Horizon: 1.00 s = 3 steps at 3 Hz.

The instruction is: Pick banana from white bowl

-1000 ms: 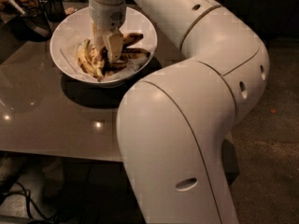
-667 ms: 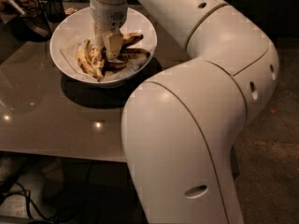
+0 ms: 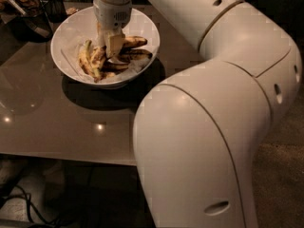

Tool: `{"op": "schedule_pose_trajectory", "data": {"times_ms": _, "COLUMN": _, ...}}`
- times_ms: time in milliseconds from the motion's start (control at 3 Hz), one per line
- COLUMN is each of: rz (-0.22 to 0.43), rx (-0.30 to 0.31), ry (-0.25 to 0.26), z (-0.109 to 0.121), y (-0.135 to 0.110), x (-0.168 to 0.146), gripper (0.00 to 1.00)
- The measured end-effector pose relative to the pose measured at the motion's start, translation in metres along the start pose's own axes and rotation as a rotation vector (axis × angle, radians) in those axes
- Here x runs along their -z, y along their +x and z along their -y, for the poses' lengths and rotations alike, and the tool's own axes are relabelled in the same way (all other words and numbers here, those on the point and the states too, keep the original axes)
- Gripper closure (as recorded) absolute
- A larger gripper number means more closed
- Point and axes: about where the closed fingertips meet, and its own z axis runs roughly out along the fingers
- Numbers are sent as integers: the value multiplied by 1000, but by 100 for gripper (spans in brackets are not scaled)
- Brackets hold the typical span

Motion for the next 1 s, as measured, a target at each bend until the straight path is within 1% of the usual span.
{"op": "schedule_pose_trajectory", "data": {"times_ms": 333, "rz": 0, "rx": 0, "ry": 0, "z": 0, "y": 0, "x": 0, "gripper": 100}}
{"op": "schedule_pose_trajectory", "data": {"times_ms": 667, "rz": -14, "rx": -8, "ry": 21, "z": 0, "y": -2, "x": 10, "gripper": 100}}
{"op": "schedule_pose_trajectory", "data": {"times_ms": 1000, "rz": -70, "rx": -37, "ry": 37, "z": -6, "y": -6, "x": 37, "gripper": 100}}
